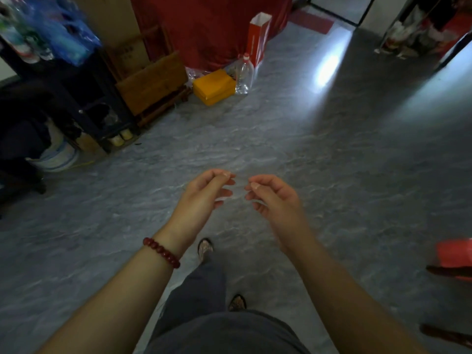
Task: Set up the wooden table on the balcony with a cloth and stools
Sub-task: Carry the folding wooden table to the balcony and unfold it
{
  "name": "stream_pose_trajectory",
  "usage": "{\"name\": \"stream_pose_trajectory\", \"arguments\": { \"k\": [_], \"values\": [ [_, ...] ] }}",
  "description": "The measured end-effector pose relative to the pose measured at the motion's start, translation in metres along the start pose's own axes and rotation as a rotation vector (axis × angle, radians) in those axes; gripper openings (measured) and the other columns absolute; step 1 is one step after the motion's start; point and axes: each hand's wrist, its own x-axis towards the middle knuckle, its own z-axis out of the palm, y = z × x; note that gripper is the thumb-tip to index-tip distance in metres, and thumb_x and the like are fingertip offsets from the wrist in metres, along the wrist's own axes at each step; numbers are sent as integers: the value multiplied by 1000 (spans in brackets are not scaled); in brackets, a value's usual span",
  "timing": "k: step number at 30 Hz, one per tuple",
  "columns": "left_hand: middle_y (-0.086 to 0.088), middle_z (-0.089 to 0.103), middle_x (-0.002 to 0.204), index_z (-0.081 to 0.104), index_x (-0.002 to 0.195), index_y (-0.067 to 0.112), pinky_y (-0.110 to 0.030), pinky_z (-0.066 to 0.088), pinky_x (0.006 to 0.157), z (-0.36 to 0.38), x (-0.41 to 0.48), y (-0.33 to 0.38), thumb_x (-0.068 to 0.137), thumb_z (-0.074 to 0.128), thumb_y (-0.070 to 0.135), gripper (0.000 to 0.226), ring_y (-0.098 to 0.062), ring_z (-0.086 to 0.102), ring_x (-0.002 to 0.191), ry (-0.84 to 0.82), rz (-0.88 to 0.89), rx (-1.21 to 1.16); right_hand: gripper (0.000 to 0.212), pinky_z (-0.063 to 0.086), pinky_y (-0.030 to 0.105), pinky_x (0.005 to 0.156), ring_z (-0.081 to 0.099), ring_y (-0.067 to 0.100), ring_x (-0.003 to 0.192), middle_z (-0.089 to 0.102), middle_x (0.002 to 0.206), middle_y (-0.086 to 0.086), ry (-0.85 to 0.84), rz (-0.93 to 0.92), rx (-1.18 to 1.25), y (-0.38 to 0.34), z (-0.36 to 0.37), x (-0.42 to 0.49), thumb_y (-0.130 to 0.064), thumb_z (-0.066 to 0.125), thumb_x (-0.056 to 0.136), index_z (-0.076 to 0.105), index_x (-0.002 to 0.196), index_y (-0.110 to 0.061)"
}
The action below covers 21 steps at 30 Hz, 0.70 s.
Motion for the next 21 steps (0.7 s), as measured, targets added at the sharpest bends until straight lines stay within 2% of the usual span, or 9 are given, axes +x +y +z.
{"name": "stream_pose_trajectory", "arguments": {
  "k": [6,12,21],
  "values": [
    [6,66,94,62,94,21,-26,45,82,-19,114,42,95,48,27,16,-9,60,86,33,18,-48,23,44,19,66,61,4,66,68,72,-9,-54,-38,-45,-33,33,120,-5,58,88,66,76,-24],
    [7,66,94,64,89,25,-27,44,82,-60,224,113,95,49,29,16,-9,61,87,100,47,-76,23,44,20,65,60,3,66,66,74,-7,-107,-61,-91,-90,88,241,-7,59,88,65,75,-25],
    [9,66,91,64,89,25,-27,44,81,-116,331,163,95,49,30,17,-9,61,86,214,62,-109,22,42,23,68,59,7,65,65,73,-2,-203,-14,-76,-119,159,364,-3,58,88,64,76,-21]
  ]
}}
